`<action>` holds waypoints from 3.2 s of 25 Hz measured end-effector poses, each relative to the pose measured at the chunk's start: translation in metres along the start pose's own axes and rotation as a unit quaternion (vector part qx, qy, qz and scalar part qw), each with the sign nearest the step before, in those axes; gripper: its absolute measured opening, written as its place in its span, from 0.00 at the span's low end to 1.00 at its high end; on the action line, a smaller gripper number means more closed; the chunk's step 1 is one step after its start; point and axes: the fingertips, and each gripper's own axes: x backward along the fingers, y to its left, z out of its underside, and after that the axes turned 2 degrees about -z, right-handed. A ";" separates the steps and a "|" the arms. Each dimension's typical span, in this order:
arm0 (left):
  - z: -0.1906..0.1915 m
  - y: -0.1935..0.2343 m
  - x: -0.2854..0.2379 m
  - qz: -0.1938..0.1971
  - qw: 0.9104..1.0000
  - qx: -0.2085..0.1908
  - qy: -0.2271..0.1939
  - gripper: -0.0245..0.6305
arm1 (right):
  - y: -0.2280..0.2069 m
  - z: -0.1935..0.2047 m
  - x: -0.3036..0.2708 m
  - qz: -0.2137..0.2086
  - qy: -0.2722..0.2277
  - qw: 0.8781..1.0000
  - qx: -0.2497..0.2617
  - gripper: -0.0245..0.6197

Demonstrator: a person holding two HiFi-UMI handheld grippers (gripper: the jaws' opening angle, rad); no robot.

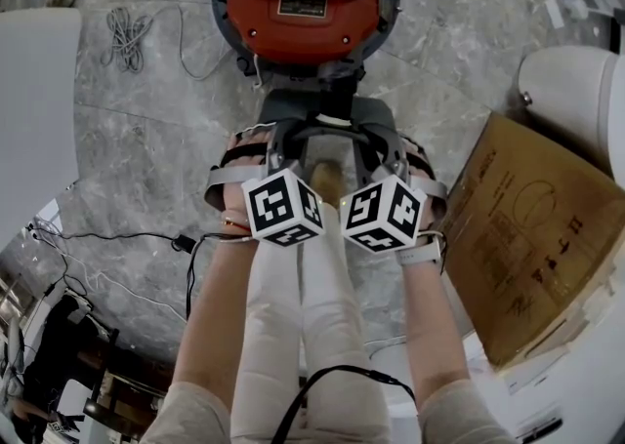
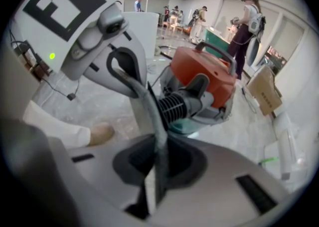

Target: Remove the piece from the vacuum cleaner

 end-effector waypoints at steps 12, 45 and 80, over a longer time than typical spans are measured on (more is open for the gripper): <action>0.005 -0.009 0.007 0.003 1.000 0.010 0.000 0.09 | 0.007 0.000 0.004 0.003 -0.004 1.000 0.008 0.10; 0.001 -0.019 0.087 0.012 1.000 0.028 -0.003 0.09 | 0.037 -0.024 0.075 -0.030 -0.033 0.999 -0.017 0.10; -0.096 0.015 0.269 0.079 0.995 0.006 -0.061 0.09 | 0.007 -0.083 0.275 -0.050 -0.098 0.993 -0.052 0.10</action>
